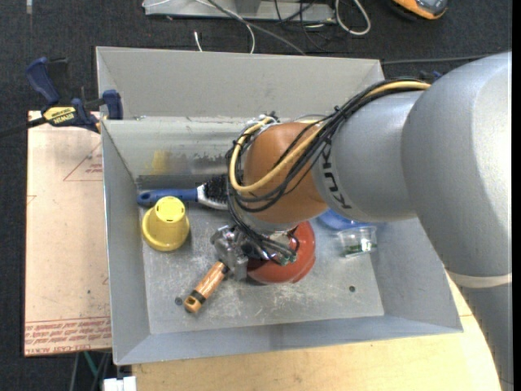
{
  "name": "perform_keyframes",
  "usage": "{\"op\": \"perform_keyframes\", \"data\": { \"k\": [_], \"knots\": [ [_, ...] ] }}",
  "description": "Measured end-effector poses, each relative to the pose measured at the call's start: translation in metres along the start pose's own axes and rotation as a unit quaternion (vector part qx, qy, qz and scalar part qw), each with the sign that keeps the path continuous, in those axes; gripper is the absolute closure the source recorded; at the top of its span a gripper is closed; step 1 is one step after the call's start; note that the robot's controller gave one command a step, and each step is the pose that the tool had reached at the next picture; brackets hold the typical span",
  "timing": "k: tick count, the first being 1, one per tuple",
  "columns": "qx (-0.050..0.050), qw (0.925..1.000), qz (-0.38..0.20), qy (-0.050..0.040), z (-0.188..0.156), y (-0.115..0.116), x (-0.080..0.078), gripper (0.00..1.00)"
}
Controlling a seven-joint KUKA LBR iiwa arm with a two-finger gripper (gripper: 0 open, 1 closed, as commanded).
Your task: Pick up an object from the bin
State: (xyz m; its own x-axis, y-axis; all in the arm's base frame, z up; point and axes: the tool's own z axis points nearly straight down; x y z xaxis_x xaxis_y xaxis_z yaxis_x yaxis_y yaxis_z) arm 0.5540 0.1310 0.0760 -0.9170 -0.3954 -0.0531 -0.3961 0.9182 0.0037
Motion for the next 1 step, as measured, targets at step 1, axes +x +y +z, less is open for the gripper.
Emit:
{"op": "perform_keyframes", "data": {
  "k": [1],
  "knots": [
    [0.001, 0.9996, -0.028, -0.0063, -0.005, -0.0004, 0.011, 1.0]
  ]
}}
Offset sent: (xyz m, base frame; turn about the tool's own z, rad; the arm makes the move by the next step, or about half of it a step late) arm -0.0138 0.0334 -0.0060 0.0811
